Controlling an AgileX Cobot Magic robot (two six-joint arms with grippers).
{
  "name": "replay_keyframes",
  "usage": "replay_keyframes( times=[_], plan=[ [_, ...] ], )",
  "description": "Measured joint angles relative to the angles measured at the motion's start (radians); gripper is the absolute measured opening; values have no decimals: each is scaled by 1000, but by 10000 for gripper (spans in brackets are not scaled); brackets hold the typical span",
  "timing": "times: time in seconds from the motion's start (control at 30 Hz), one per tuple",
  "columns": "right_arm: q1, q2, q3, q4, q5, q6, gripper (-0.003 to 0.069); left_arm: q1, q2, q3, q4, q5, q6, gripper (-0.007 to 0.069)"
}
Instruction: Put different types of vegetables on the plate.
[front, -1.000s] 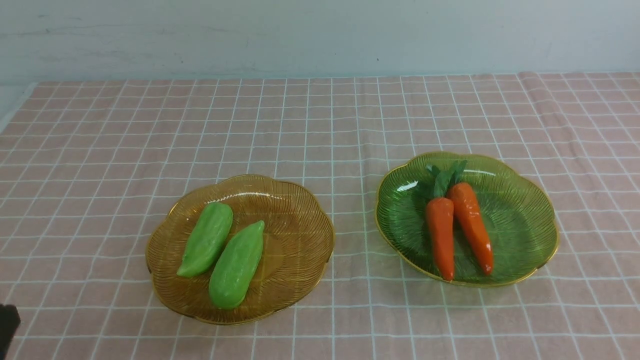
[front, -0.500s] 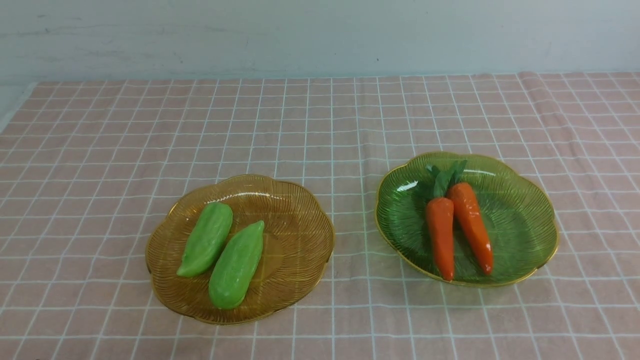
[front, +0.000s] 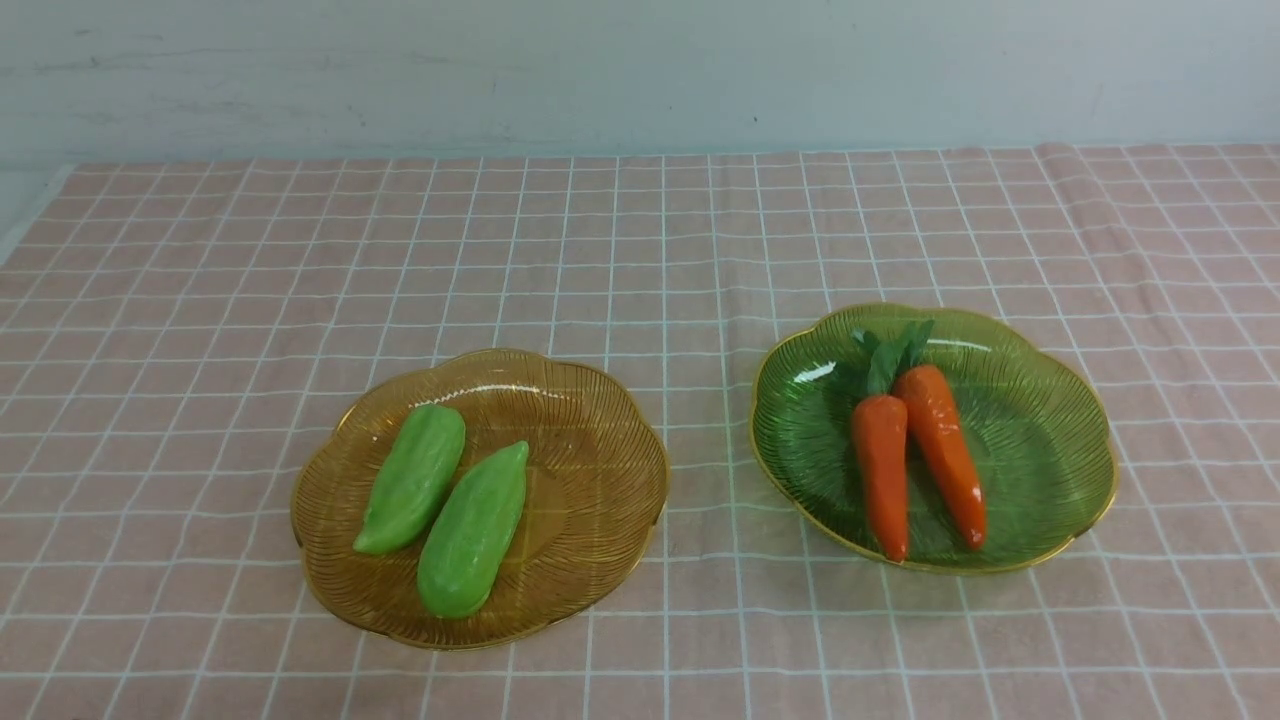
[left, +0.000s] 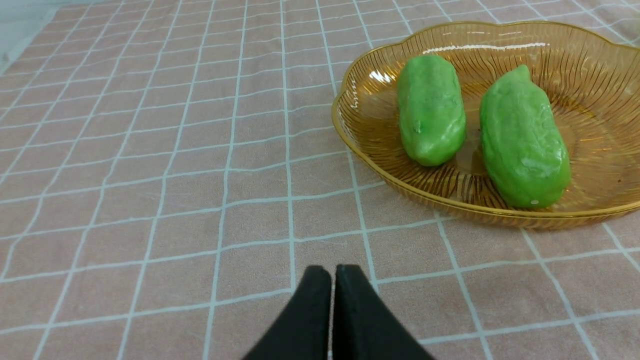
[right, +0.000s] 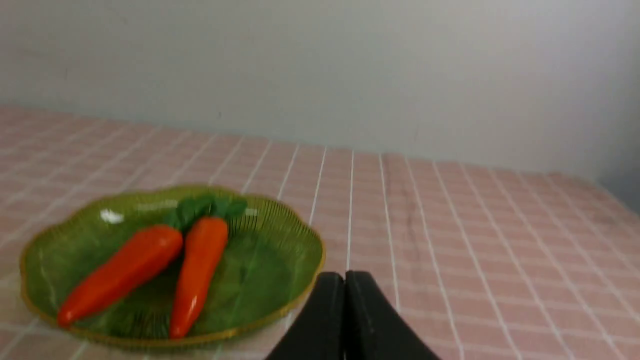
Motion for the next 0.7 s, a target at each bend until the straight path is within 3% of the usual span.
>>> replay_keyframes(
  times=[0.2,0.7],
  plan=[
    [-25,-5,40,0,31,56,-15,0,0,0,-1,1,0,-3],
    [-25,-5,40,0,31,60,-15,0,0,0,-1,1,0,-3]
  ],
)
